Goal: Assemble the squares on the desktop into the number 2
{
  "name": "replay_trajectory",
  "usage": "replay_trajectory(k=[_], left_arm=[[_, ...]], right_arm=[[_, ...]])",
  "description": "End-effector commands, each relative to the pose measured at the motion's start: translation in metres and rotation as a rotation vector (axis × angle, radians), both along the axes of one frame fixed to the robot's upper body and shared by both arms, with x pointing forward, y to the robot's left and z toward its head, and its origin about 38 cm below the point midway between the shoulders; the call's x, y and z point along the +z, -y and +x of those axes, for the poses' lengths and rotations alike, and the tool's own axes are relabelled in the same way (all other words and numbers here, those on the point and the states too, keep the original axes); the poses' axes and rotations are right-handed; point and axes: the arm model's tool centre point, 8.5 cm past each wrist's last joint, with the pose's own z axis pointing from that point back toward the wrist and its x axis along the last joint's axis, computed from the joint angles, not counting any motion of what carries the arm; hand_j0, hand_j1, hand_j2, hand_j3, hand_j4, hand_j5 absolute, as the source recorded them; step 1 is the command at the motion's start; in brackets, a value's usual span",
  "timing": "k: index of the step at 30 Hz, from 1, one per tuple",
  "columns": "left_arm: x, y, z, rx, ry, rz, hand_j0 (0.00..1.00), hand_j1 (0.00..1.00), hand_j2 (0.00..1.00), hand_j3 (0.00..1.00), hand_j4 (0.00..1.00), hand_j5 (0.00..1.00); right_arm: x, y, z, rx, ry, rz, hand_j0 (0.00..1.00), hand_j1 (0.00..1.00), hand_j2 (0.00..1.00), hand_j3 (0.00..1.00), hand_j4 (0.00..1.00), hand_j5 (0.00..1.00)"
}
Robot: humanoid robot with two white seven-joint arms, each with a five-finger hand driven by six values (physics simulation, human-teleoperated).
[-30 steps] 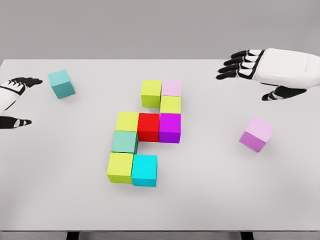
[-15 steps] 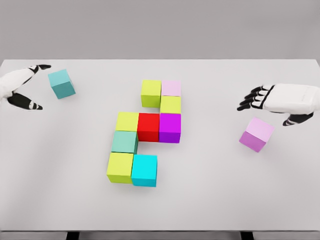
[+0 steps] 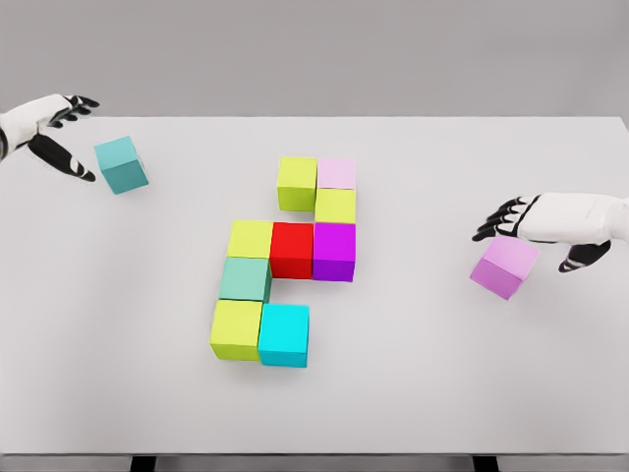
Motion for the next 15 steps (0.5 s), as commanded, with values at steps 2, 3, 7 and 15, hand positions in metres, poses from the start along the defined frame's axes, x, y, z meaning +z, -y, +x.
replay_trajectory(k=[2,3,7,15], left_arm=[[-0.037,0.021,0.016,0.005,-0.109,0.012,1.0,1.0,1.0,1.0,1.0,1.0],[-0.038,0.023,0.02,0.007,-0.117,0.016,1.0,1.0,1.0,1.0,1.0,1.0],[-0.051,0.04,0.034,0.01,-0.148,0.029,1.0,1.0,1.0,1.0,1.0,1.0],[-0.046,0.049,0.045,0.009,-0.143,0.051,1.0,1.0,1.0,1.0,1.0,1.0]], right_arm=[[-0.009,0.005,0.005,-0.024,-0.007,-0.02,1.0,1.0,1.0,1.0,1.0,1.0],[-0.009,0.005,0.005,-0.022,-0.006,-0.021,1.0,1.0,1.0,1.0,1.0,1.0],[-0.012,-0.001,0.007,-0.01,-0.003,-0.022,1.0,1.0,1.0,1.0,1.0,1.0],[-0.021,-0.004,0.009,-0.01,-0.013,-0.026,1.0,1.0,1.0,1.0,1.0,1.0]])
